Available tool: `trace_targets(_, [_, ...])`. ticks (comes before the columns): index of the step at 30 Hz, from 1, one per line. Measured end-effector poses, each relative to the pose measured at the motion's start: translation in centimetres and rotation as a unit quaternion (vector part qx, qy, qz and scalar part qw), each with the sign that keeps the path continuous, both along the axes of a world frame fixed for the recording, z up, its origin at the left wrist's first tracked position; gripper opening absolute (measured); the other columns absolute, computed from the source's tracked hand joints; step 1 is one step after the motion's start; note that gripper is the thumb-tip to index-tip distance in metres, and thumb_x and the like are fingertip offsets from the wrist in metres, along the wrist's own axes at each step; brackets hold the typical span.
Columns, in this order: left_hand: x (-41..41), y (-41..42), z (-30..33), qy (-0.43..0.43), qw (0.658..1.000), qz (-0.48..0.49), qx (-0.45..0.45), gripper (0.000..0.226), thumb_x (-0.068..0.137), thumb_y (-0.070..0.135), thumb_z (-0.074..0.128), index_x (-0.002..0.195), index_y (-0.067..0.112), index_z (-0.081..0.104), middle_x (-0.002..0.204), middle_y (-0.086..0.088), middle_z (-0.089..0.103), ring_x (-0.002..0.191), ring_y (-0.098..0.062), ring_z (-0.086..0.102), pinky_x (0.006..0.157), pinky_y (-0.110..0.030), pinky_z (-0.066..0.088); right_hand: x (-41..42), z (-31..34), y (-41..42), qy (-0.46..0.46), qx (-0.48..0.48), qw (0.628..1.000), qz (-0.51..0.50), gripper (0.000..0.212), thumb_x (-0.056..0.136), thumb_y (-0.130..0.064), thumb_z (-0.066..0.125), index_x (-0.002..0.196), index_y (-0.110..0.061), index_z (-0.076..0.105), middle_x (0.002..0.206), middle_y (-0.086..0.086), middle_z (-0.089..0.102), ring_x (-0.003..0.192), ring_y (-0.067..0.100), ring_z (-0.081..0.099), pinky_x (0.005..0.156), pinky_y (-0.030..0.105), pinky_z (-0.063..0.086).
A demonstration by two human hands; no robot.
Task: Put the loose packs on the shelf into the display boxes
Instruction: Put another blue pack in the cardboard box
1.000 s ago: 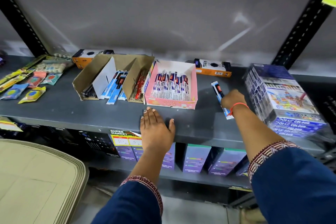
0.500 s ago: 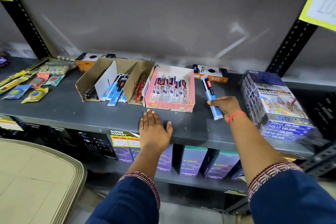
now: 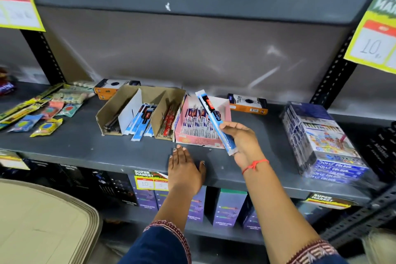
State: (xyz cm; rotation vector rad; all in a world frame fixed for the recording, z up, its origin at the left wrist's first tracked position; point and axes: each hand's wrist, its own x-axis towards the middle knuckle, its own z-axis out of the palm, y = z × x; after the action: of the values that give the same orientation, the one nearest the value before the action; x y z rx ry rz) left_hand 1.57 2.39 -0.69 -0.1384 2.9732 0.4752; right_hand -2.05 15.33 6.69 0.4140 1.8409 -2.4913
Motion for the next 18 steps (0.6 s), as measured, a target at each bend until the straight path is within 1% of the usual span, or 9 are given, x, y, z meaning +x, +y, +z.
trace_targets(3, [0.1, 0.1, 0.0, -0.001, 1.000, 0.003, 0.007, 0.075, 0.097, 0.045, 0.024, 0.147, -0.003, -0.005, 0.158, -0.017, -0.005, 0.147, -0.028, -0.004, 0.121, -0.035, -0.003, 0.0, -0.3, -1.9, -0.001, -0.031, 0.999, -0.008, 0.029, 0.082, 0.013, 0.055, 0.063, -0.009, 0.060, 0.039, -0.010, 0.064, 0.041, 0.003, 0.061, 0.043, 0.009, 0.048])
trace_targets(7, [0.1, -0.1, 0.1, 0.001, 1.000, 0.002, 0.022, 0.075, 0.097, 0.046, 0.024, 0.148, -0.002, -0.005, 0.159, -0.017, -0.005, 0.147, -0.026, -0.004, 0.120, -0.034, -0.004, 0.1, -0.5, -4.2, -0.008, -0.057, 0.998, -0.012, 0.030, 0.080, 0.013, 0.058, 0.063, -0.011, 0.061, 0.043, -0.009, 0.065, 0.059, 0.015, 0.059, 0.043, 0.010, 0.049])
trace_targets(10, [0.2, -0.3, 0.0, 0.001, 1.000, -0.003, 0.028, 0.075, 0.097, 0.045, 0.025, 0.148, -0.002, -0.005, 0.159, -0.017, -0.005, 0.147, -0.027, -0.004, 0.120, -0.035, -0.004, 0.1, -0.3, -5.3, -0.013, -0.064, 0.998, -0.012, 0.027, 0.081, 0.012, 0.059, 0.066, -0.010, 0.063, 0.054, -0.003, 0.068, 0.063, 0.017, 0.059, 0.044, 0.012, 0.051])
trace_targets(13, [0.0, -0.3, 0.0, -0.005, 0.999, -0.008, 0.031, 0.075, 0.097, 0.043, 0.026, 0.147, -0.002, -0.006, 0.159, -0.017, -0.006, 0.147, -0.027, -0.005, 0.120, -0.035, -0.004, 0.2, 0.0, -6.1, -0.018, -0.058, 0.998, -0.009, 0.025, 0.082, 0.012, 0.058, 0.070, -0.009, 0.064, 0.069, 0.003, 0.065, 0.065, 0.016, 0.060, 0.054, 0.018, 0.053])
trace_targets(14, [-0.1, -0.4, 0.0, -0.007, 0.999, -0.010, 0.032, 0.074, 0.097, 0.043, 0.026, 0.147, -0.002, -0.006, 0.159, -0.017, -0.007, 0.147, -0.027, -0.005, 0.120, -0.035, -0.003, 0.1, 0.1, -6.4, -0.020, -0.057, 0.998, -0.008, 0.022, 0.082, 0.012, 0.057, 0.074, -0.007, 0.065, 0.073, 0.005, 0.064, 0.066, 0.016, 0.059, 0.058, 0.020, 0.052])
trace_targets(15, [-0.2, -0.5, 0.1, -0.007, 0.999, -0.015, 0.034, 0.074, 0.098, 0.042, 0.027, 0.147, -0.002, -0.005, 0.159, -0.017, -0.006, 0.148, -0.027, -0.005, 0.121, -0.035, -0.002, 0.1, 0.1, -6.7, -0.025, -0.059, 0.998, -0.008, 0.018, 0.083, 0.012, 0.056, 0.083, -0.002, 0.067, 0.077, 0.007, 0.064, 0.066, 0.017, 0.059, 0.062, 0.022, 0.053])
trace_targets(16, [-0.2, -0.6, 0.2, -0.004, 0.999, -0.020, 0.037, 0.072, 0.098, 0.040, 0.028, 0.148, -0.002, -0.003, 0.159, -0.017, -0.004, 0.148, -0.027, -0.003, 0.121, -0.035, -0.001, 0.1, 0.2, -6.9, -0.029, -0.059, 0.998, -0.005, 0.018, 0.083, 0.012, 0.055, 0.094, 0.005, 0.067, 0.082, 0.010, 0.065, 0.067, 0.018, 0.059, 0.066, 0.024, 0.053])
trace_targets(17, [-0.2, -1.0, 0.3, 0.001, 0.999, -0.024, 0.041, 0.070, 0.098, 0.038, 0.029, 0.148, -0.002, 0.000, 0.159, -0.016, 0.000, 0.148, -0.027, -0.001, 0.121, -0.035, 0.001, 0.0, 0.3, -7.3, -0.034, -0.058, 0.998, 0.003, 0.024, 0.084, 0.012, 0.054, 0.104, 0.009, 0.065, 0.085, 0.011, 0.066, 0.066, 0.018, 0.059, 0.067, 0.025, 0.053])
trace_targets(18, [-0.2, -1.4, 0.4, 0.008, 0.999, -0.025, 0.047, 0.067, 0.098, 0.037, 0.029, 0.148, -0.001, 0.005, 0.159, -0.016, 0.003, 0.148, -0.027, 0.002, 0.122, -0.035, 0.003, 0.0, 0.3, -7.6, -0.040, -0.057, 0.997, 0.013, 0.028, 0.085, 0.012, 0.052, 0.111, 0.009, 0.063, 0.082, 0.011, 0.068, 0.063, 0.016, 0.060, 0.062, 0.023, 0.053])
